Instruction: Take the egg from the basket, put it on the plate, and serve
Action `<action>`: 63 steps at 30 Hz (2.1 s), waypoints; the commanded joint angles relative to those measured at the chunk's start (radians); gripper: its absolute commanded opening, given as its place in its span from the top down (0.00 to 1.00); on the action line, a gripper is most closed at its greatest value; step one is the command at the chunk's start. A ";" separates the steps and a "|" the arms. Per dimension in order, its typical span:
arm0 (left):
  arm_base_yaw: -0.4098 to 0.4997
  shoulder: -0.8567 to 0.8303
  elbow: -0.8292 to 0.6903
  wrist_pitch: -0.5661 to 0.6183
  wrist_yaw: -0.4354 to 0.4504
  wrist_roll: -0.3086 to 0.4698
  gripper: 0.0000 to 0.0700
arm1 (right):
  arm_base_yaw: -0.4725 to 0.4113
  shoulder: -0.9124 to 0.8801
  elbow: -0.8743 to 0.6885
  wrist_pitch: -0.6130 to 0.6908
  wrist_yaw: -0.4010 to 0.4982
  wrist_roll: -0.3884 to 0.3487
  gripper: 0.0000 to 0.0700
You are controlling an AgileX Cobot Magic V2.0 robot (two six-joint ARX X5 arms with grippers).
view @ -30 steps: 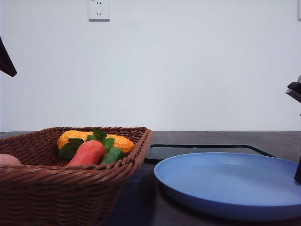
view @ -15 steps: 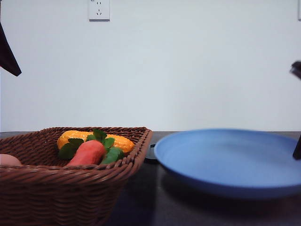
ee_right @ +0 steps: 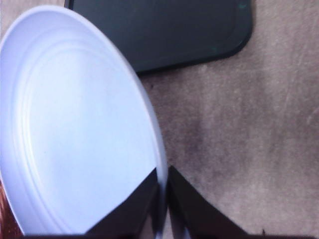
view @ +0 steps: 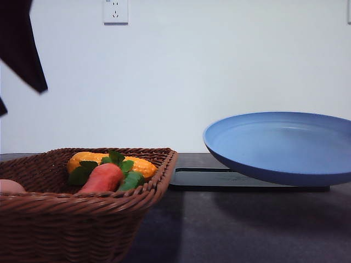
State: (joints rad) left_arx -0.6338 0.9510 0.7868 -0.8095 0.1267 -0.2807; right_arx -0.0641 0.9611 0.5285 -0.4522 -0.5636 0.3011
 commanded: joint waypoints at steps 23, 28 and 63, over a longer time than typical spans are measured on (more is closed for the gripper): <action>-0.155 0.423 0.096 -0.090 -0.210 -0.079 0.39 | -0.006 0.003 0.017 0.011 -0.005 0.013 1.00; -0.155 0.444 0.096 -0.090 -0.207 -0.079 0.40 | -0.006 0.003 0.017 0.018 -0.005 0.013 1.00; -0.156 0.451 0.270 -0.134 -0.180 0.013 0.84 | -0.005 0.003 0.017 0.033 -0.025 0.027 1.00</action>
State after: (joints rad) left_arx -0.7791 1.3937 1.0216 -0.9436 -0.0551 -0.2905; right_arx -0.0677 0.9615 0.5285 -0.4318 -0.5783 0.3095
